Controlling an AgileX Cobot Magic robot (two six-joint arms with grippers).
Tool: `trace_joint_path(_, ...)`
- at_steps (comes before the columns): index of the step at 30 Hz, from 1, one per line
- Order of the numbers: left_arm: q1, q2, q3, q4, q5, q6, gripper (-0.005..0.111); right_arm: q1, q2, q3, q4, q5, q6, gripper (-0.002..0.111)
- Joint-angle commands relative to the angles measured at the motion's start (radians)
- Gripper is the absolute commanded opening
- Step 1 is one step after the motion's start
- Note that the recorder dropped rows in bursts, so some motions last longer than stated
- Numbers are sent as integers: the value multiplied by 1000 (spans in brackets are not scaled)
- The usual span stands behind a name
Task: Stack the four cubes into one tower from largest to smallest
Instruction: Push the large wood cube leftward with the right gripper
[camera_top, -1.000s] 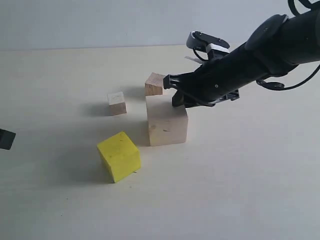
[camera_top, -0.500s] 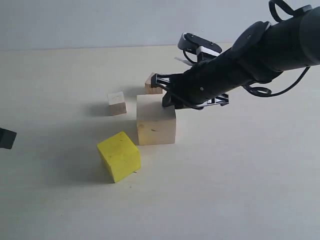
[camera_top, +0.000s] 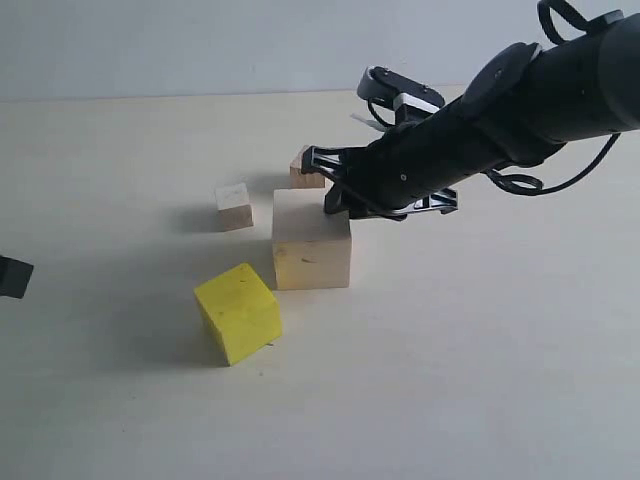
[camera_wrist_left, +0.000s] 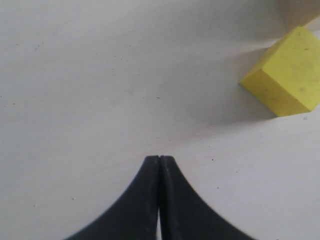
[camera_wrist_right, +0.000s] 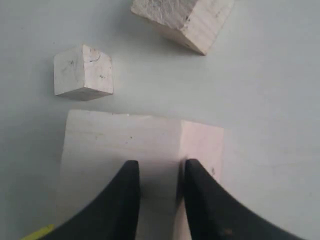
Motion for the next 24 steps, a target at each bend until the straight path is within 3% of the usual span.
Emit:
trace_joint_path(1, -6, 2, 6, -10, -8, -1, 0, 10, 23, 11, -20, 63, 9, 30)
trace_joint_path(14, -6, 2, 6, -10, -8, -1, 0, 10, -4, 11, -38, 65, 25, 30)
trace_joint_path(24, -6, 2, 6, -10, -8, -1, 0, 10, -183, 11, -355, 69, 212, 30)
